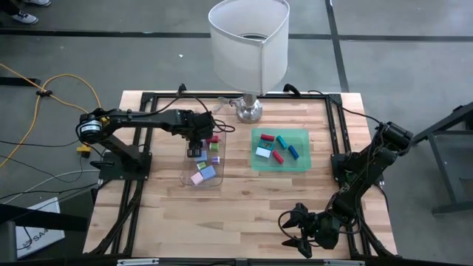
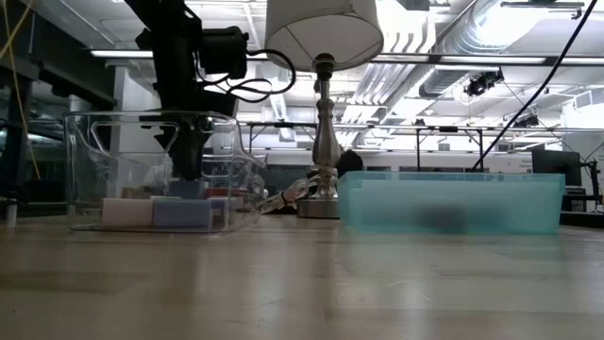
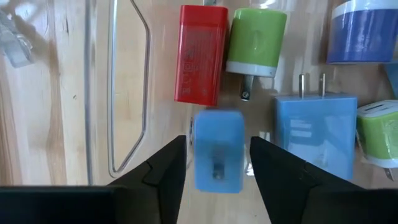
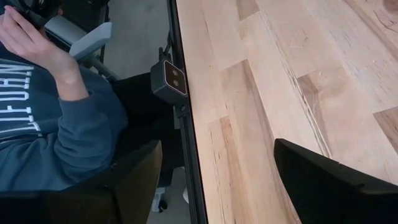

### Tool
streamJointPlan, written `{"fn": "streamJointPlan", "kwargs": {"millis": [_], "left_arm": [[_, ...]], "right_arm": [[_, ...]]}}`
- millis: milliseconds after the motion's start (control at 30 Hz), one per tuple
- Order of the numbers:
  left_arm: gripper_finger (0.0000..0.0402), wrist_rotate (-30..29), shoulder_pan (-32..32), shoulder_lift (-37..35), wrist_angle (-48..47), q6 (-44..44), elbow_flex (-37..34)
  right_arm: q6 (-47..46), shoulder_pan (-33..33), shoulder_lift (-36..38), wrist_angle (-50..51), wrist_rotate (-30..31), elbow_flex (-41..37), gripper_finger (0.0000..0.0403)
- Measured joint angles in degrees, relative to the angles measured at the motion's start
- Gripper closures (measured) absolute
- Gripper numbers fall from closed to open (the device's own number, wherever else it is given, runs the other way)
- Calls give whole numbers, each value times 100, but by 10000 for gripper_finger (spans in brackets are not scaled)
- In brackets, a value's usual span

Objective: Pick & Place Office items
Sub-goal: Put the blue charger adapter into the transparent bin, then return to Home Position

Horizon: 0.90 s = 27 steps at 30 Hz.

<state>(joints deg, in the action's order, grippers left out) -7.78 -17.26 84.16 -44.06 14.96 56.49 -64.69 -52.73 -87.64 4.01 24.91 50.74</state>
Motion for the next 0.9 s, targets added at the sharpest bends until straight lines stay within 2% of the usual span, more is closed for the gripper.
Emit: {"fn": "streamJointPlan", "kwargs": {"millis": [533,900], "left_arm": [[229,11,0,-20,-3,4,0],[229,55,63,-801,-3,216,2]], "right_arm": [[0,1,0,0,0,-1,105],[0,0,2,0,-1,-1,105]]}}
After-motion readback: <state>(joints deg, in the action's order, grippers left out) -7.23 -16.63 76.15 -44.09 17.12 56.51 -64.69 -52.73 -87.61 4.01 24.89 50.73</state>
